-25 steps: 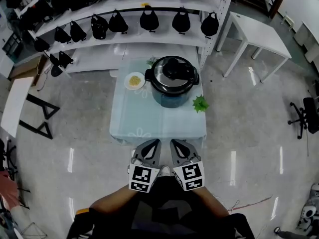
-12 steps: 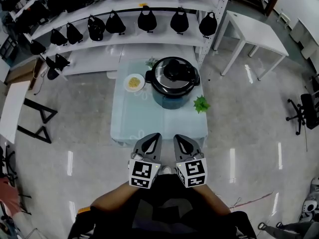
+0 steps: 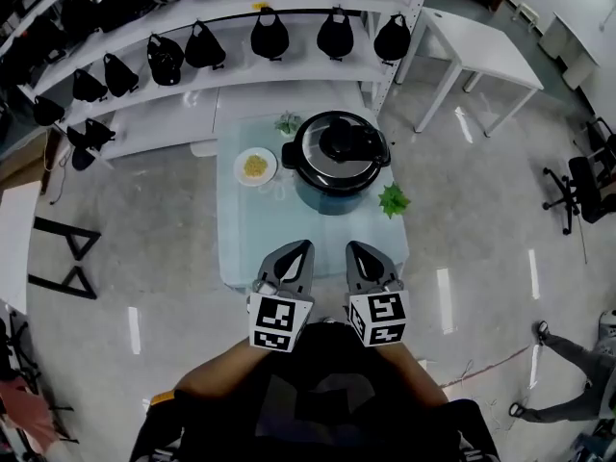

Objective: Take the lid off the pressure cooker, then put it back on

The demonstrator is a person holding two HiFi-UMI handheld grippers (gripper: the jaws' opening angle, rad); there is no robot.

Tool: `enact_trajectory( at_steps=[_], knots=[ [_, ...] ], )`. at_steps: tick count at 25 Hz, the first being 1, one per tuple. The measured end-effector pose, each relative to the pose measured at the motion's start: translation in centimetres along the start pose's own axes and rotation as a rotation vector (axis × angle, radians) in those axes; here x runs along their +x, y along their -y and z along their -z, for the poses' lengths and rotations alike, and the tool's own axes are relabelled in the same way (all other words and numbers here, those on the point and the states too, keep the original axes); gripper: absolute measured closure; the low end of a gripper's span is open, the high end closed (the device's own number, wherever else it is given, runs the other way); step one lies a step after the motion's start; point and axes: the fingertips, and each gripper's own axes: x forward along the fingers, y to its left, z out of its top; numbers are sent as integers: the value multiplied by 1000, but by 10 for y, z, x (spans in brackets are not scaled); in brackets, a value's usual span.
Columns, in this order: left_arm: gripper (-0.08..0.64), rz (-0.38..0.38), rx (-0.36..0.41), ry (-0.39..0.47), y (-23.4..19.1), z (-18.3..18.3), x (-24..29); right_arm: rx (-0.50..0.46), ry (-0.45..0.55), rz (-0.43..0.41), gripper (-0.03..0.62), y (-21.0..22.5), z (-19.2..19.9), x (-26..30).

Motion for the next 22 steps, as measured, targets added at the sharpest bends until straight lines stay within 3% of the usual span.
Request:
enact_trajectory(
  at_steps=[13, 22],
  knots=[
    [553, 119, 49, 39, -71, -30, 2, 25, 9, 158, 572, -27, -42, 40],
    [553, 129, 21, 51, -109, -30, 2, 36, -24, 196, 566, -43, -46, 66]
  ],
)
